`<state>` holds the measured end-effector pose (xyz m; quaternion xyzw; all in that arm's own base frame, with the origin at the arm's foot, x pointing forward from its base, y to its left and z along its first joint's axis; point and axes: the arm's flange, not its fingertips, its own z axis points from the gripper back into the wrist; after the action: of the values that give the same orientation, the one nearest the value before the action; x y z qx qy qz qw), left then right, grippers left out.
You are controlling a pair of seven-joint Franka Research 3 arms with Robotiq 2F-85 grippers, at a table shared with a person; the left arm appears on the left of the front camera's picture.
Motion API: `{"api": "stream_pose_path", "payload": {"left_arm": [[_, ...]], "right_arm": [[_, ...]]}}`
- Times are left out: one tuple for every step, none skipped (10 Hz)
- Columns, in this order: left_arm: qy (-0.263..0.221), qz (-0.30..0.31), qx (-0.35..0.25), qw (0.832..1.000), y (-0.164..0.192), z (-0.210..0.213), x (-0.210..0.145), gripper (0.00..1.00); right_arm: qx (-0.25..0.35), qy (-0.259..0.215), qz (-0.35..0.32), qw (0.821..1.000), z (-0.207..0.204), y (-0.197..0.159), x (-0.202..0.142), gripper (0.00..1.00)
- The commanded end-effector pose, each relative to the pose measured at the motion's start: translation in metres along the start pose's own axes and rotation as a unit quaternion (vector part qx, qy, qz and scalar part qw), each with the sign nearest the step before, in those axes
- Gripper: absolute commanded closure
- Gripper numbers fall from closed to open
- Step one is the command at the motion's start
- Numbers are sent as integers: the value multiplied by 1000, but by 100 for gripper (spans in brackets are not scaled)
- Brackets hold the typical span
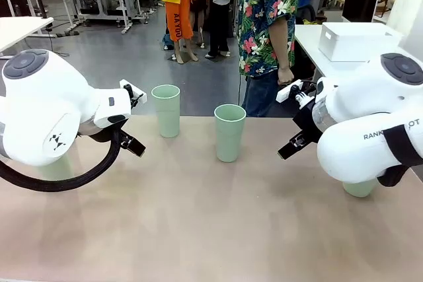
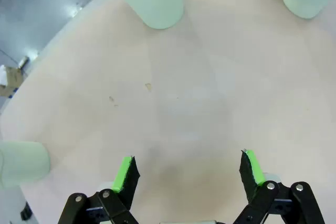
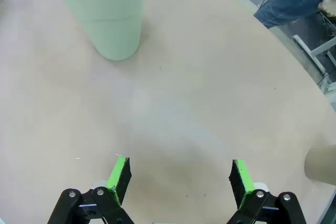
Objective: Stack the cups and store them in the basket.
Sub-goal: Pick up two Reusable plastic cups , one in each hand.
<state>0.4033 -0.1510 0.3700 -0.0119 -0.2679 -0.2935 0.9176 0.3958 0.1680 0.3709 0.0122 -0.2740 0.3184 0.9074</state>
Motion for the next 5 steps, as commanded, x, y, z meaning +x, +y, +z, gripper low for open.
{"api": "stream_pose_path", "payload": {"left_arm": [[0, 0, 0, 1000, 0, 0, 0, 0], [0, 0, 0, 1000, 0, 0, 0, 0], [0, 0, 0, 1000, 0, 0, 0, 0], [0, 0, 0, 1000, 0, 0, 0, 0], [0, 0, 0, 1000, 0, 0, 0, 0]], "right_arm": [[0, 0, 0, 1000, 0, 0, 0, 0], [0, 0, 0, 1000, 0, 0, 0, 0], [0, 0, 0, 1000, 0, 0, 0, 0], [0, 0, 0, 1000, 0, 0, 0, 0], [0, 0, 0, 1000, 0, 0, 0, 0]]}}
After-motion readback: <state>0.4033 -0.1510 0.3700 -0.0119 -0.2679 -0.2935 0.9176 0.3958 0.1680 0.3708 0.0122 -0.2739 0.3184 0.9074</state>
